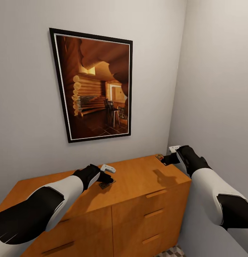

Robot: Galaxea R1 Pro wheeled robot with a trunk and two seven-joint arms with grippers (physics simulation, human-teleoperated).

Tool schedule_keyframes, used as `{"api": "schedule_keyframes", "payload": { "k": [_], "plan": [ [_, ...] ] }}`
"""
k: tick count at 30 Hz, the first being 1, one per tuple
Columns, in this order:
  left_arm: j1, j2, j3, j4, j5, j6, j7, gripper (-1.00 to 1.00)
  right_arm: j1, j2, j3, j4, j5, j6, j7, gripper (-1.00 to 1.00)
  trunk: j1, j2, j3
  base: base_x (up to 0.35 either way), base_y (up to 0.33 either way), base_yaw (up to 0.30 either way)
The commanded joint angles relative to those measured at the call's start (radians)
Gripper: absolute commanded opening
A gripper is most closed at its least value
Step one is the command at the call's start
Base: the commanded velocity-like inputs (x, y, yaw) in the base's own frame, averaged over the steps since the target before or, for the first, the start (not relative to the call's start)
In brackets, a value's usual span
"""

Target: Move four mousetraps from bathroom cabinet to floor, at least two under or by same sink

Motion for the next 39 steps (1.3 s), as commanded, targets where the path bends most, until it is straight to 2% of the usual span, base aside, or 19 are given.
{"api": "schedule_keyframes", "payload": {
  "k": [1,39],
  "plan": [
    [0.000,0.000,-0.009,-0.001,0.010,0.005,0.000,1.00,-0.001,0.001,-0.006,-0.001,0.010,0.003,0.008,-1.00,0.000,-0.001,-0.001,0.000,0.000,0.000],
    [0.002,-0.008,-0.013,-0.013,0.007,0.004,0.005,1.00,-0.001,0.001,-0.006,-0.001,0.012,0.003,0.009,-1.00,0.000,-0.001,-0.001,0.000,0.000,0.000]
  ]
}}
